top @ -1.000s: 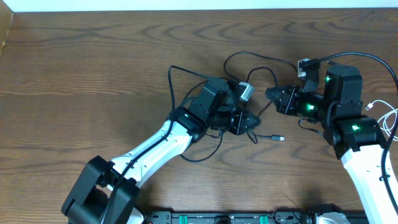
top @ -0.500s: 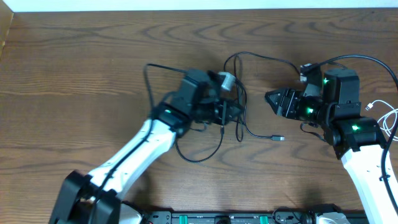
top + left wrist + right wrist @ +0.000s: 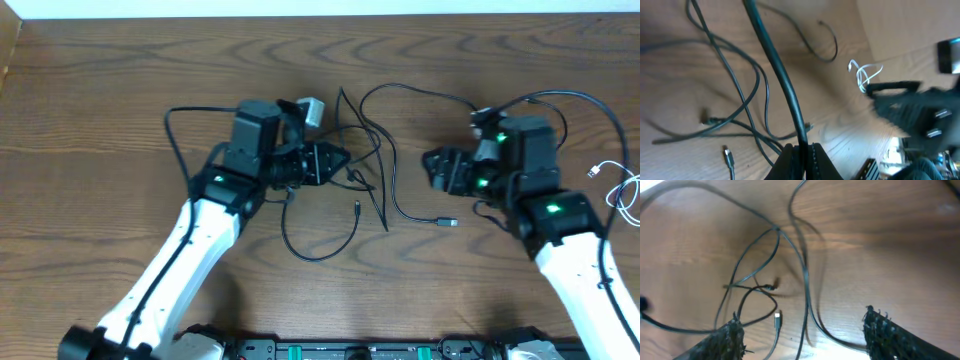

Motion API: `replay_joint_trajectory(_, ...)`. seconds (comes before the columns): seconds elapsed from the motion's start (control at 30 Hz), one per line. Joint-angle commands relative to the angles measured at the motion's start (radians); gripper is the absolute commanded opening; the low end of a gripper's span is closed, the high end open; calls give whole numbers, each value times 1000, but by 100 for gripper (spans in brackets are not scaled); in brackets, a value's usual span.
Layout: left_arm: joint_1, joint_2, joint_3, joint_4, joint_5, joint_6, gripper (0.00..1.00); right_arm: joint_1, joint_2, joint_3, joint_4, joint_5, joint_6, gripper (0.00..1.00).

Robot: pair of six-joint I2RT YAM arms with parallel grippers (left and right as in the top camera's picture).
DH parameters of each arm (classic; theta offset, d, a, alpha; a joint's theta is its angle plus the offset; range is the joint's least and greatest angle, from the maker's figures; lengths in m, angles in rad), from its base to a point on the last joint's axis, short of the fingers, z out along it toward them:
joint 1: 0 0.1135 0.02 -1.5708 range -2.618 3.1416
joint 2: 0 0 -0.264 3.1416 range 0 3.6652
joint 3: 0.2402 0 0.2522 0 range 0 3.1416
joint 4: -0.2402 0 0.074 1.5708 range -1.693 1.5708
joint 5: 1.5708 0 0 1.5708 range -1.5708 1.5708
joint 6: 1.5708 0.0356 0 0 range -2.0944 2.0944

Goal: Untangle cables

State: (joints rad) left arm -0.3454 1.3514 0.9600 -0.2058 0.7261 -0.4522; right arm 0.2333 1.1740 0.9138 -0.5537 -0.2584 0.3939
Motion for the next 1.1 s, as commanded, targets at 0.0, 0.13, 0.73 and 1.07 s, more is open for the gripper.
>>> replay_joint_trajectory(0.0,27,-58,8,-18,-6,-4,8,66,47,-53,51,92,-76,75)
replay_joint_trajectory(0.13,50,-94,8,-90,-7,16,8,93,153,-84,141,226,-54,74)
replay_joint_trajectory(0.73,56,-97,8,-269,-84,14,57,129,555,-84,438,-2,-58,46)
replay_joint_trajectory(1.07,56,-97,8,-288,-84,14,99,86,552,-26,483,157,-129,1)
